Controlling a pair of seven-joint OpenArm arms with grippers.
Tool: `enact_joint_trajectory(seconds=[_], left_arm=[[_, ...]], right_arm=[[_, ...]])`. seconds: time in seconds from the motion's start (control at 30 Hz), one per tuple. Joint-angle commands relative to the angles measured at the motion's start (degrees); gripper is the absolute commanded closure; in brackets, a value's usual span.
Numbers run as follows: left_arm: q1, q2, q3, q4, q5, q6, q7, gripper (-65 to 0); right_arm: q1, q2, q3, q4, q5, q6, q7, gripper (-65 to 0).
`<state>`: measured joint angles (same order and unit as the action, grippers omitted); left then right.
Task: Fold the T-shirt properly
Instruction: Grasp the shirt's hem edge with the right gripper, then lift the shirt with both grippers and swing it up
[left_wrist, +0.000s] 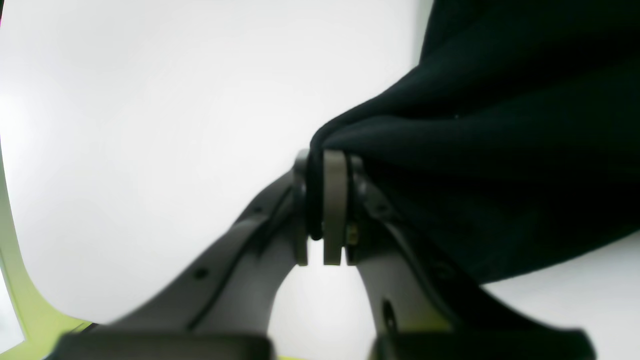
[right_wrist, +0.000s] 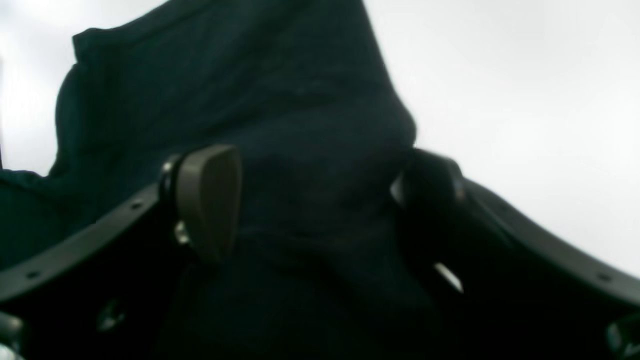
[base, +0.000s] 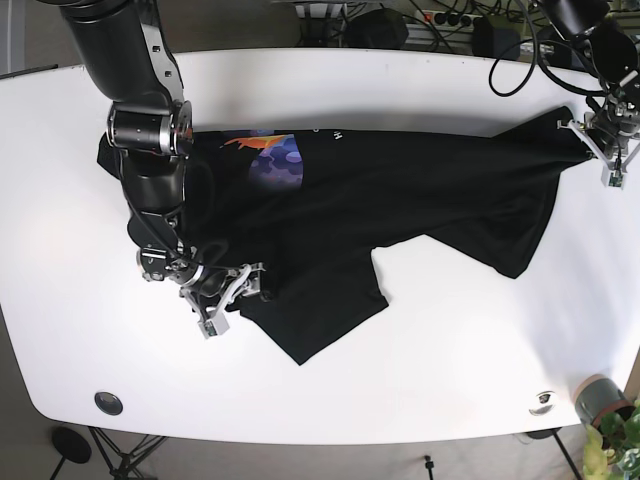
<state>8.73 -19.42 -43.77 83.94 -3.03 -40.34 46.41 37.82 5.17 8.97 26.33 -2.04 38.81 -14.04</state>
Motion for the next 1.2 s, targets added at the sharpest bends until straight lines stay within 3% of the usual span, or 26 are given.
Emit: enact_joint_trajectory(seconds=[0.0,0.1,0.2,0.43,0.53,0.63,0.77,1.0,1.17], left_arm=[[-0.4,-1.4,-0.3,0.9,-0.3,0.3,-1.0,0.0],[-0.4,-1.4,-0.3,0.9,-0.3,0.3,-1.0,0.0],[-0.4,-1.4,-0.3,0.9,-0.3,0.3,-1.0,0.0],[-0.7,-1.4,-0.2,0.9,-0.3,0.3,-1.0,0.0],[-2.3,-1.4,-0.2,0.8,0.1,0.3,-1.0,0.0],[-2.8,-1.4,-0.2,0.9,0.1,0.3,-0.8,0.0],[-3.9,-1.4,-0.2,1.3,0.0,0.3,-0.7,0.0],[-8.6,-1.5,1.0,1.4,0.0,0.3,2.1,0.0],[-12.1,-1.5,4.0,3.3,0.1,0.3,2.9,0.0]], right_arm=[[0.5,-0.3,0.0,0.9,-0.1,0.18,-1.2,-48.0],[0.1,-0.5,0.0,1.0,-0.1,0.18,-1.1,-47.6],[0.0,-0.5,0.0,1.0,0.0,0.18,-0.9,-40.6],[0.4,-0.3,0.0,1.5,-0.1,0.18,-0.9,-1.9],[-0.3,-0.3,0.0,6.9,-0.1,0.18,-1.3,-4.1],[-3.3,-0.3,0.0,13.7,-0.1,0.09,-2.8,-2.2],[-7.4,-0.3,0.3,25.7,0.1,-0.70,-9.9,-2.1],[-17.4,-0.3,1.6,50.8,0.3,-0.79,-22.0,-2.1],[-20.8,-0.5,4.1,62.9,0.3,-0.35,-29.2,-2.1]])
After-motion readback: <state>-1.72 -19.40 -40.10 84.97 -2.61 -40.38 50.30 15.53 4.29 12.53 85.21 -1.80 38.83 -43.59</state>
